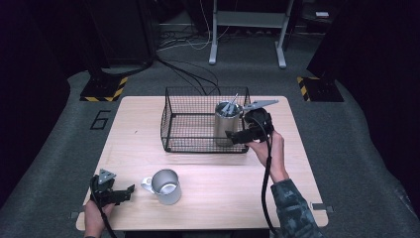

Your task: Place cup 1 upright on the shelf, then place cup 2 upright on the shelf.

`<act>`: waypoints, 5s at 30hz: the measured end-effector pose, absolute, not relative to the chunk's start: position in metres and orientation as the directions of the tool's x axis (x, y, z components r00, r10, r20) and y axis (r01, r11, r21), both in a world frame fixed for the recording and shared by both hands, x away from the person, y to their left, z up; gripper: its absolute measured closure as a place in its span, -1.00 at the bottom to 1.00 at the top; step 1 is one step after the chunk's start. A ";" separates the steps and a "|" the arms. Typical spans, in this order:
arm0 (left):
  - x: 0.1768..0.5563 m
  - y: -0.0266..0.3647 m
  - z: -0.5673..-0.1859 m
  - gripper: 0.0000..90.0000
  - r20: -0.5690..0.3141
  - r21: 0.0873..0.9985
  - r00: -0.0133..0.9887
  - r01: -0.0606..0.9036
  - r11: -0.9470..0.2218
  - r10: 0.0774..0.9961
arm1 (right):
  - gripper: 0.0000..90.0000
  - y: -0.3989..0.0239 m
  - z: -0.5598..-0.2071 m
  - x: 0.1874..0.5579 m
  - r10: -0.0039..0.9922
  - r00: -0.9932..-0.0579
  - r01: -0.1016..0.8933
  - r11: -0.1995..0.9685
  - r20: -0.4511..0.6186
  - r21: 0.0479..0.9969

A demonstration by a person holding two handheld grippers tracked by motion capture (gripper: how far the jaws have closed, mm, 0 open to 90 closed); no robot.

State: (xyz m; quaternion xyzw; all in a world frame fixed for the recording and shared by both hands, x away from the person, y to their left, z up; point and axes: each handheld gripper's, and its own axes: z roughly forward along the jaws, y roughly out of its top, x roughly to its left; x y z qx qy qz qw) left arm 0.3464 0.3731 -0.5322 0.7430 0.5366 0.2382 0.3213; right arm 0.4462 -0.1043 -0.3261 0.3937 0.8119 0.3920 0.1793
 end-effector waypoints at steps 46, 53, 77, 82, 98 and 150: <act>0.347 0.373 -0.532 -0.88 0.013 0.736 0.309 0.641 -0.218 0.951 | -1.00 -0.186 -0.521 0.392 0.912 -0.410 0.674 0.300 0.004 0.675; 0.347 0.374 -0.531 -0.89 0.008 0.726 0.315 0.651 -0.222 0.949 | -1.00 -0.187 -0.527 0.394 0.906 -0.423 0.657 0.303 0.004 0.690; 0.343 0.387 -0.509 -0.95 -0.037 0.739 0.204 0.664 -0.110 0.978 | -1.00 -0.195 -0.530 0.392 0.888 -0.459 0.617 0.320 -0.002 0.719; 0.338 0.388 -0.477 -1.00 -0.085 0.774 0.231 0.627 -0.081 0.969 | -1.00 -0.194 -0.530 0.392 0.890 -0.456 0.620 0.317 0.002 0.718; 0.326 0.318 -0.424 -1.00 -0.091 0.831 0.408 0.534 -0.156 0.908 | -1.00 -0.194 -0.530 0.392 0.890 -0.456 0.620 0.317 0.002 0.718; 0.337 0.226 -0.458 -0.87 -0.038 0.756 0.564 0.556 -0.345 0.825 | -1.00 -0.194 -0.530 0.392 0.887 -0.461 0.618 0.320 0.001 0.718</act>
